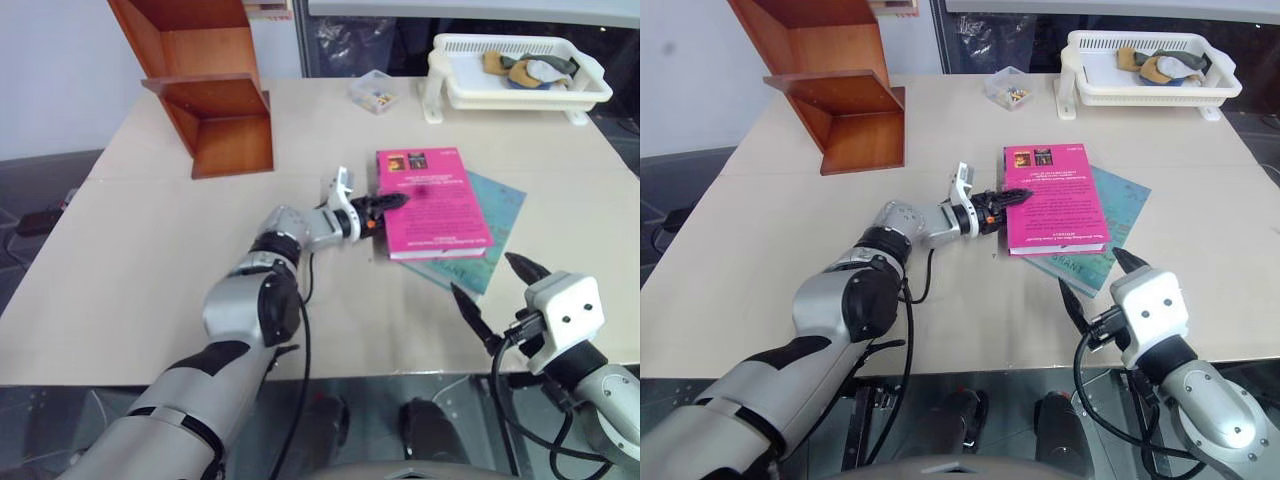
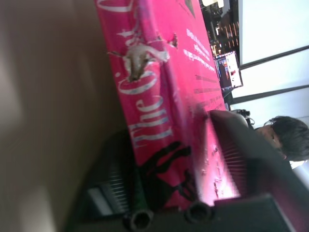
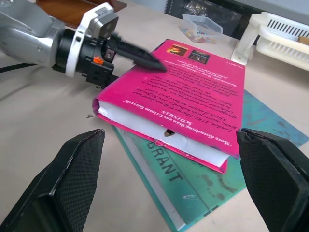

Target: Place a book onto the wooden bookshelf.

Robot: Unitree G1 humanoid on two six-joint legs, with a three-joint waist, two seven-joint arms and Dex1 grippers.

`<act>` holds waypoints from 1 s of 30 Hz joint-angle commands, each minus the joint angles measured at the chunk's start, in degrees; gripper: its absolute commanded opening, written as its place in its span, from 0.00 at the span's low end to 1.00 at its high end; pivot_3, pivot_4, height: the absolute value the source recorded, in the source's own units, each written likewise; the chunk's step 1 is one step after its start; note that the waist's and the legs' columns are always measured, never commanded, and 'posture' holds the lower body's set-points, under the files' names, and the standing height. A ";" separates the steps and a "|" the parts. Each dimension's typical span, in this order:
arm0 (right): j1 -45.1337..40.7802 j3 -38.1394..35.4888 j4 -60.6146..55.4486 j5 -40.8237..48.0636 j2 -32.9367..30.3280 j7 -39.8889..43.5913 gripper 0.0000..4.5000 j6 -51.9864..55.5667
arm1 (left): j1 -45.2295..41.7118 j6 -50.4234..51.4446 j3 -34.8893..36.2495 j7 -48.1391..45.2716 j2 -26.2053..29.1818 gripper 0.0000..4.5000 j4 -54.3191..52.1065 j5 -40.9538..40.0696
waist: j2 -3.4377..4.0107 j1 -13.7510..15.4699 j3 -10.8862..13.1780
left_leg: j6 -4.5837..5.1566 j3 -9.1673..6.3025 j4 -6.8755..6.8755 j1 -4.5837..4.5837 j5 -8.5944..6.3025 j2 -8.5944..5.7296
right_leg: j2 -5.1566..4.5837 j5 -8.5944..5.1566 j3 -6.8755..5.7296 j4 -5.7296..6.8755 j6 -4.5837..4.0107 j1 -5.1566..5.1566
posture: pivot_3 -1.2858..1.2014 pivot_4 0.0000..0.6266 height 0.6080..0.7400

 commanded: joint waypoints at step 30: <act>-29.56 4.16 11.95 1.05 8.64 18.07 1.00 9.02 | -10.33 -86.51 -40.90 -15.23 36.56 0.01 -22.67 56.68 | -0.25 0.12 0.09 | 0.14 -0.01 0.00 0.05 -0.08 0.06 | -0.01 0.20 -0.14 -0.37 -0.02 0.20 | 0.52 0.24 1.00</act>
